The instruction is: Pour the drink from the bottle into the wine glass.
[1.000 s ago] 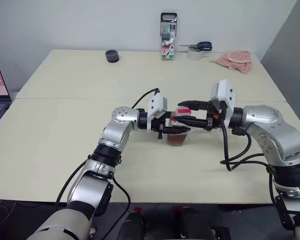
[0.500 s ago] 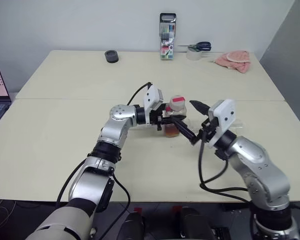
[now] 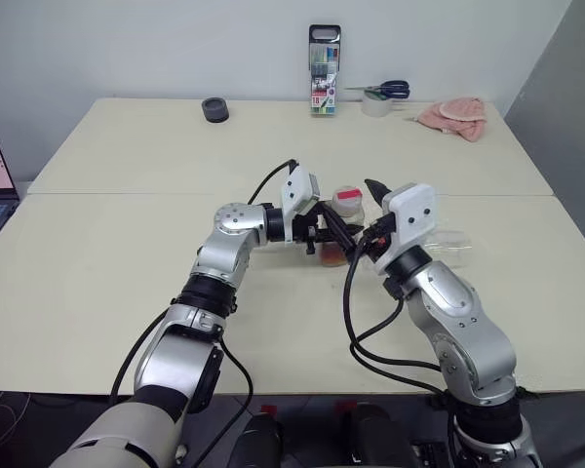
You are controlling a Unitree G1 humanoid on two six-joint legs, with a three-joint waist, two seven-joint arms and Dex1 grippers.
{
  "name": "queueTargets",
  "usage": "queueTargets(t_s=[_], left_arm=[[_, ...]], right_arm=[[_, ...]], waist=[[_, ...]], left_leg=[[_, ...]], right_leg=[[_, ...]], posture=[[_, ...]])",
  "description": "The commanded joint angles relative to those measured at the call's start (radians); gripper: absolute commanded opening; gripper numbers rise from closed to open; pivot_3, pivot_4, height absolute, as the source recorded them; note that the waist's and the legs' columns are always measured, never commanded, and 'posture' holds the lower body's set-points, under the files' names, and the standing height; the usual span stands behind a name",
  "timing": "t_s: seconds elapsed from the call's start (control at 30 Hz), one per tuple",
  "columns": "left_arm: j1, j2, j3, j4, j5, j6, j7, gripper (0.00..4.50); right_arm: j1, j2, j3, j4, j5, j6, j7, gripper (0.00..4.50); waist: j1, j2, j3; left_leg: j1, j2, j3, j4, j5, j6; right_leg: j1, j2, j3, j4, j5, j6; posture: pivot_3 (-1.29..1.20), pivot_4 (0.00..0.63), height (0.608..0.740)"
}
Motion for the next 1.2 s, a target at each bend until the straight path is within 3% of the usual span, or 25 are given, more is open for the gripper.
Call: queueTargets(t_s=[0.03, 0.17, 0.2, 0.4, 0.63, 0.8, 0.97, 1.2], left_arm=[[-0.017, 0.005, 0.013, -0.028, -0.006, -0.021, -0.010, 1.76], [-0.016, 0.006, 0.011, -0.029, -0.005, -0.022, -0.013, 1.76], [-0.016, 0.006, 0.011, -0.029, -0.004, -0.022, -0.014, 1.76], [-0.004, 0.020, 0.006, -0.046, -0.010, -0.004, -0.040, 1.76], [0.005, 0.053, 0.001, -0.079, -0.031, 0.033, -0.136, 1.76], [0.004, 0.041, 0.018, -0.083, -0.041, 0.044, -0.119, 1.74], [0.009, 0.032, 0.022, -0.096, -0.055, 0.066, -0.115, 1.74], [-0.011, 0.029, 0.021, -0.073, -0.056, 0.072, -0.125, 1.74]], right_arm=[[-0.021, 0.008, -0.008, -0.016, -0.012, -0.028, -0.006, 3.34], [-0.019, 0.009, -0.008, -0.014, -0.017, -0.022, 0.004, 1.95], [-0.019, 0.009, -0.008, -0.014, -0.017, -0.022, 0.007, 1.78], [-0.024, -0.050, 0.021, -0.021, 0.055, -0.016, 0.152, 1.79], [-0.230, -0.377, -0.126, 0.215, 0.279, -0.067, 0.666, 1.79], [-0.222, -0.411, -0.146, 0.188, 0.364, 0.006, 0.680, 1.79], [-0.168, -0.398, -0.176, 0.123, 0.318, -0.023, 0.576, 3.52], [-0.068, -0.376, -0.188, -0.073, 0.362, 0.065, 0.444, 3.57]], waist=[[0.000, 0.000, 0.000], [0.000, 0.000, 0.000], [0.000, 0.000, 0.000], [0.000, 0.000, 0.000], [0.000, 0.000, 0.000], [0.000, 0.000, 0.000], [0.000, 0.000, 0.000], [0.001, 0.000, 0.000]], left_leg=[[0.000, 0.000, 0.000, 0.000, 0.000, 0.000], [0.000, 0.000, 0.000, 0.000, 0.000, 0.001], [0.000, 0.000, 0.000, 0.000, 0.000, 0.001], [0.000, 0.000, 0.000, 0.000, -0.001, 0.001], [0.000, 0.000, 0.001, 0.000, -0.002, 0.004], [0.000, 0.000, -0.001, 0.000, -0.002, 0.004], [-0.001, 0.000, 0.000, 0.000, -0.002, 0.004], [-0.001, 0.000, -0.001, 0.001, -0.002, 0.004]], right_leg=[[0.000, 0.000, 0.000, 0.000, 0.000, 0.000], [0.000, 0.000, 0.000, 0.000, 0.000, 0.000], [0.000, 0.000, 0.000, 0.000, 0.000, 0.000], [0.000, 0.000, 0.000, 0.000, 0.000, 0.000], [0.001, 0.000, 0.000, 0.000, 0.000, 0.000], [0.001, 0.000, -0.001, 0.000, 0.000, 0.000], [0.000, -0.001, 0.000, 0.000, 0.000, 0.000], [0.000, -0.001, -0.001, 0.000, 0.000, 0.000]], posture=[[0.00, 0.150, 0.740], [0.00, 0.150, 0.740], [0.00, 0.150, 0.740], [0.00, 0.150, 0.740], [0.00, 0.150, 0.740], [0.00, 0.150, 0.740], [0.00, 0.150, 0.740], [0.00, 0.150, 0.740]])
